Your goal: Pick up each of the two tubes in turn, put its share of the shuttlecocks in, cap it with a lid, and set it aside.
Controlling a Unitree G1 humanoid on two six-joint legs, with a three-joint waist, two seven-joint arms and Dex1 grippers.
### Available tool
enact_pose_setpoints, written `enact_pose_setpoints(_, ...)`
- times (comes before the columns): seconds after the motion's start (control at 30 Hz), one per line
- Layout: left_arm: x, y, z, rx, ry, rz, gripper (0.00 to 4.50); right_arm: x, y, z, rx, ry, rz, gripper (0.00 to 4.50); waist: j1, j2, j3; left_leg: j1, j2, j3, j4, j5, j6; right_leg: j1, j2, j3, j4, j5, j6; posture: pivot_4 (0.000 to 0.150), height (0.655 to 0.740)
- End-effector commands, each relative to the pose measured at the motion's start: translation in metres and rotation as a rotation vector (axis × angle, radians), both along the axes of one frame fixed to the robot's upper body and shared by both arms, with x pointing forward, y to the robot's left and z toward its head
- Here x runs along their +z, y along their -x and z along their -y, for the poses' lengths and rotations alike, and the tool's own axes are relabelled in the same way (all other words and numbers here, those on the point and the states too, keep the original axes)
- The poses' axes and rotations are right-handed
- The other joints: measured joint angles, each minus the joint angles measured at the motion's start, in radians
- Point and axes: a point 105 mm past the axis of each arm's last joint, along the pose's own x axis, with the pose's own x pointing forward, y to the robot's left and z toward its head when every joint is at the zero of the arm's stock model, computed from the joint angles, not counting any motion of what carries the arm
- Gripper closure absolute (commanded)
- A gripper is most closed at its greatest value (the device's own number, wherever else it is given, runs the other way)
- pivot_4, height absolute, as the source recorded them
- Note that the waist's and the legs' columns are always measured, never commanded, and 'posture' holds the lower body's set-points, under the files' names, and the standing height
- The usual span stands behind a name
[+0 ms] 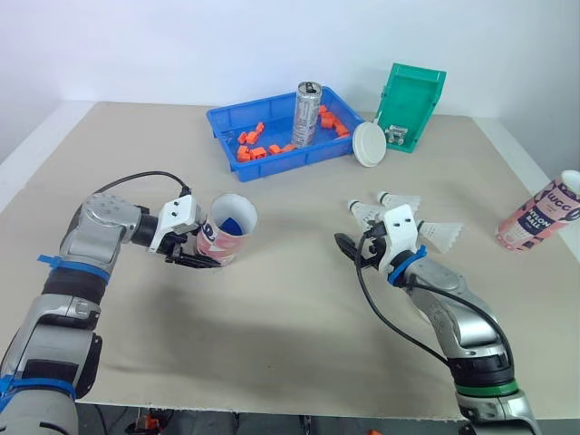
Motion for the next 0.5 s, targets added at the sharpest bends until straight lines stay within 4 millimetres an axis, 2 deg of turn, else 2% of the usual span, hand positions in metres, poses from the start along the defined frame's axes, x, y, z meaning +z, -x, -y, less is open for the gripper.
enact_pose_setpoints(0.03, -0.017, 0.022, -0.015, -0.031, -0.124, -0.096, 1.67, 0.013, -0.024, 0.003, -0.015, 0.016, 0.075, 0.0, -0.016, 0.0, 0.0, 0.001, 0.001, 0.001, 0.0, 0.0, 0.0, 0.0, 0.0, 0.001, 0.0, 0.0, 0.0, 0.15, 0.74)
enact_pose_setpoints(0.07, -0.016, 0.024, -0.016, -0.034, -0.133, -0.099, 1.67, 0.014, -0.029, 0.003, -0.014, 0.021, 0.081, 0.0, -0.024, 0.001, 0.0, 0.001, 0.001, 0.002, 0.0, 0.0, 0.0, 0.0, 0.0, 0.001, 0.0, 0.001, -0.001, 0.15, 0.74)
enact_pose_setpoints(0.17, -0.014, 0.03, -0.016, -0.045, -0.145, -0.09, 1.68, 0.017, -0.035, 0.002, -0.001, 0.019, 0.107, 0.8, -0.027, 0.001, 0.0, 0.003, 0.001, 0.001, -0.002, 0.0, 0.0, 0.001, 0.0, 0.001, 0.001, 0.0, -0.001, 0.15, 0.74)
enact_pose_setpoints(0.2, -0.014, 0.031, -0.016, -0.047, -0.145, -0.091, 1.68, 0.019, -0.036, 0.001, 0.005, 0.017, 0.119, 1.37, -0.027, 0.001, 0.0, 0.003, 0.001, 0.001, -0.003, 0.0, 0.0, 0.001, 0.001, 0.001, 0.001, 0.0, -0.001, 0.15, 0.74)
enact_pose_setpoints(0.23, -0.013, 0.033, -0.015, -0.048, -0.142, -0.092, 1.68, 0.02, -0.036, 0.0, 0.013, 0.012, 0.127, 1.73, -0.027, 0.001, 0.0, 0.004, 0.001, 0.001, -0.004, 0.0, 0.0, 0.001, 0.001, 0.001, 0.001, -0.001, -0.001, 0.15, 0.74)
enact_pose_setpoints(0.27, -0.013, 0.033, -0.014, -0.048, -0.14, -0.093, 1.68, 0.021, -0.036, -0.001, 0.018, 0.009, 0.133, 2.37, -0.027, 0.001, 0.0, 0.004, 0.001, 0.001, -0.005, 0.0, 0.0, 0.001, 0.001, 0.001, 0.001, -0.001, -0.002, 0.15, 0.74)
enact_pose_setpoints(0.3, -0.014, 0.035, -0.013, -0.05, -0.133, -0.098, 1.68, 0.023, -0.036, -0.002, 0.023, 0.006, 0.14, 2.72, -0.026, 0.001, 0.0, 0.004, 0.001, 0.001, -0.005, 0.0, 0.0, 0.001, 0.001, 0.001, 0.001, -0.001, -0.002, 0.15, 0.74)
enact_pose_setpoints(0.4, -0.02, 0.04, -0.011, -0.052, -0.124, -0.126, 1.68, 0.03, -0.032, -0.005, 0.042, -0.013, 0.164, 4.38, -0.026, 0.001, -0.001, 0.004, 0.0, 0.001, -0.006, 0.0, 0.0, 0.001, 0.0, 0.001, 0.001, -0.001, -0.004, 0.15, 0.74)
enact_pose_setpoints(0.5, -0.032, 0.049, -0.012, -0.066, -0.144, -0.173, 1.68, 0.057, -0.017, -0.018, 0.13, -0.053, 0.245, 4.45, -0.026, 0.003, -0.001, 0.003, 0.0, 0.001, -0.006, 0.0, 0.0, 0.001, -0.001, 0.001, 0.001, -0.001, -0.005, 0.15, 0.74)
